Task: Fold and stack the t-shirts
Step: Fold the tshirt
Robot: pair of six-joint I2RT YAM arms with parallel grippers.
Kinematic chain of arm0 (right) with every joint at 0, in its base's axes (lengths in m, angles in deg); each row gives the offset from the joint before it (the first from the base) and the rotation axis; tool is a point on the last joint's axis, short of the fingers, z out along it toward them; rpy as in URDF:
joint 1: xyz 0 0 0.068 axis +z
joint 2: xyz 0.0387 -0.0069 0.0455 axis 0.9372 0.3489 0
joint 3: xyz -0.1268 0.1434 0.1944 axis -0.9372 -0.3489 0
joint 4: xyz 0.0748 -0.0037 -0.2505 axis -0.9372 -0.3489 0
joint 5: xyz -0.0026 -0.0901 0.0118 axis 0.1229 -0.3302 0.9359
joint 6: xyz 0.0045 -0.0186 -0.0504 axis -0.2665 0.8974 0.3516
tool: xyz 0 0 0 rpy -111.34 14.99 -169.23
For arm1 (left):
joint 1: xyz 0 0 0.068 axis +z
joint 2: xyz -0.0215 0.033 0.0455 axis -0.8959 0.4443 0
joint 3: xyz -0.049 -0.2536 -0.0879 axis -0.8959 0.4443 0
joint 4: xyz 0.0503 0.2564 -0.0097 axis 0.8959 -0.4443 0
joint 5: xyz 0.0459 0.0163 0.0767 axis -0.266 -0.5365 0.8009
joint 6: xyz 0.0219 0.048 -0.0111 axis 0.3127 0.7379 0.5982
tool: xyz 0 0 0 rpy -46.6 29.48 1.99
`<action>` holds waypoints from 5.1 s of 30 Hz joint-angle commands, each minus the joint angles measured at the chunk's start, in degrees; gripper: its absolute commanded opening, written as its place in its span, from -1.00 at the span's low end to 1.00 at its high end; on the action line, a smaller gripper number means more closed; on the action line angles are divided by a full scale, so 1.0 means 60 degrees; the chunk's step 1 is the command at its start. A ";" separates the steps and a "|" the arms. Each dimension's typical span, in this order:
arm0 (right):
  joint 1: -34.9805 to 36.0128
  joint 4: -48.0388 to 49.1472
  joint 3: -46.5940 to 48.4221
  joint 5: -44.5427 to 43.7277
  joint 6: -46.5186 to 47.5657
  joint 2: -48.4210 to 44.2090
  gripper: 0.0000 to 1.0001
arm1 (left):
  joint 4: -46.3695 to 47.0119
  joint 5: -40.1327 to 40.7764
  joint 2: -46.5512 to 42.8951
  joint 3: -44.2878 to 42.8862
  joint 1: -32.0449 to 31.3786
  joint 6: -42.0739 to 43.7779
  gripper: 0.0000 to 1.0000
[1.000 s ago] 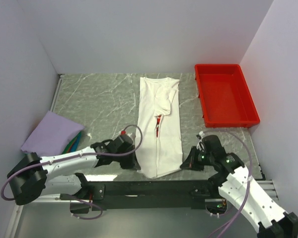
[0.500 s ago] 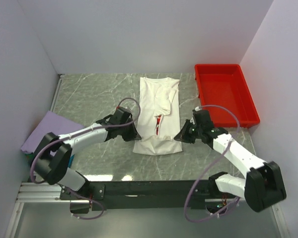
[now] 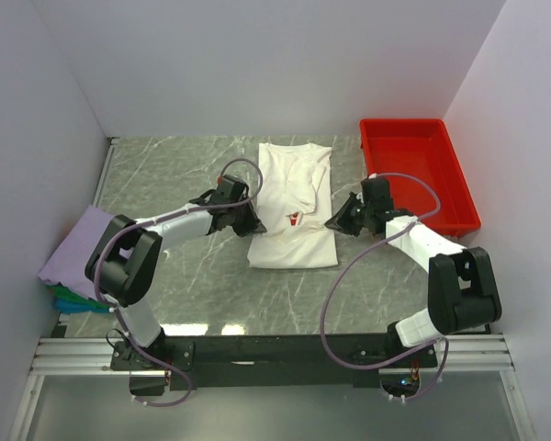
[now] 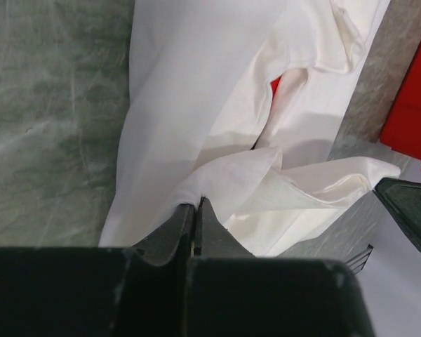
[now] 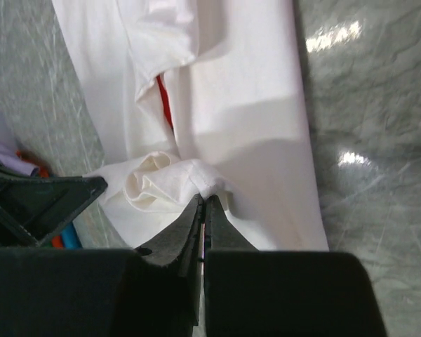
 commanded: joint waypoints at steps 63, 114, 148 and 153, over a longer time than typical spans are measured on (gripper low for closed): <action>0.1158 -0.0768 0.3986 -0.2051 0.1968 0.2820 -0.02 | -0.0498 -0.0267 0.2153 -0.3324 0.0623 0.0938 -0.99; 0.1877 -0.3742 0.9232 -0.2828 0.2878 0.7714 -0.03 | 0.0294 -0.0868 0.4673 -0.4601 0.1385 0.0381 -0.99; 0.5024 -0.1530 0.2611 -0.2256 0.1765 0.3936 0.01 | 0.0762 -0.0150 -0.1183 0.2590 0.1399 0.0191 -0.99; 0.5918 -0.1457 0.2406 -0.2403 0.1559 0.3730 0.01 | 0.0630 -0.0062 -0.2589 0.3543 0.1253 -0.0014 -0.99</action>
